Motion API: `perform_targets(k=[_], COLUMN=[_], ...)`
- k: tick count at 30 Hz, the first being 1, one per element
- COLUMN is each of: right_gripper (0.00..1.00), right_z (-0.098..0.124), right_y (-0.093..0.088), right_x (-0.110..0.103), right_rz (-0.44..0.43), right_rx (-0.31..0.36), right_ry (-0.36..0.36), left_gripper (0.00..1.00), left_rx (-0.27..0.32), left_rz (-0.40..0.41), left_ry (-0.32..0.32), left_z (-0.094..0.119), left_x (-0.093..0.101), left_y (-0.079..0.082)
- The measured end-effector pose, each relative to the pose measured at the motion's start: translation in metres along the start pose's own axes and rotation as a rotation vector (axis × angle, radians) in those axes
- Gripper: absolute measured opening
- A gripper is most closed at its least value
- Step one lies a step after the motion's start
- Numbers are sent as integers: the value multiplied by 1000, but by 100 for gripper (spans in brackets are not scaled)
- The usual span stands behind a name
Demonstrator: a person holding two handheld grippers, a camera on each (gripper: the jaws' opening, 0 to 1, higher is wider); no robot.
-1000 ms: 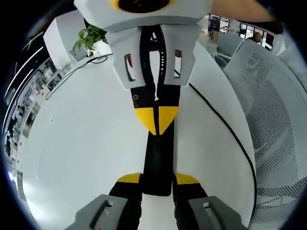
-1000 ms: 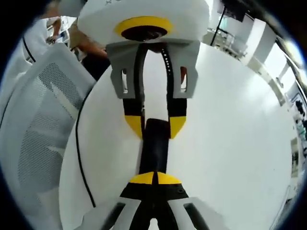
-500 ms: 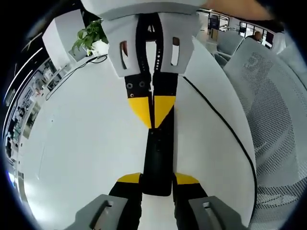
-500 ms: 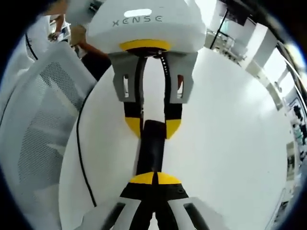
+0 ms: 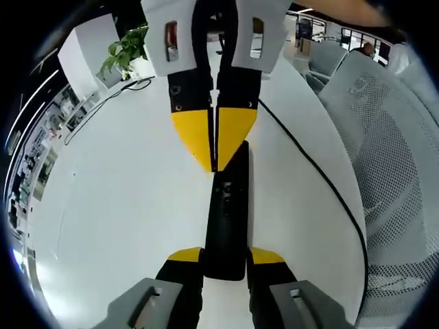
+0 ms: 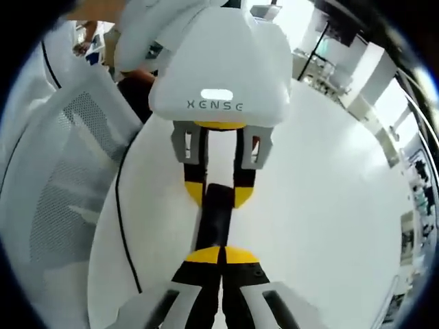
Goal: Press the specified remote control buttons in sequence, fully releasing each button before pressing the next.
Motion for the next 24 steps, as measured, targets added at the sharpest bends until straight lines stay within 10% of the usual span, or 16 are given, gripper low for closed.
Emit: perform_targets(k=[24], right_gripper=[0], right_z=[8], right_y=[9], right_x=[2], right_rz=[17], right_rx=[6], right_ry=[-18], left_gripper=[24], left_rx=[-4], left_rz=[9], left_ry=[6], left_z=[0], left_x=[0], left_y=[-1])
Point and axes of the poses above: the point that each gripper's makers call its tool centre point, and the gripper's own axes: z roughly backward along the fingers, x roughly to its right, y roughly out of its top, the point moved 4 cm from there along z, roughly backward along the fingers, and after that the axes turned 9 degrees about z, right-handed, at the moved point
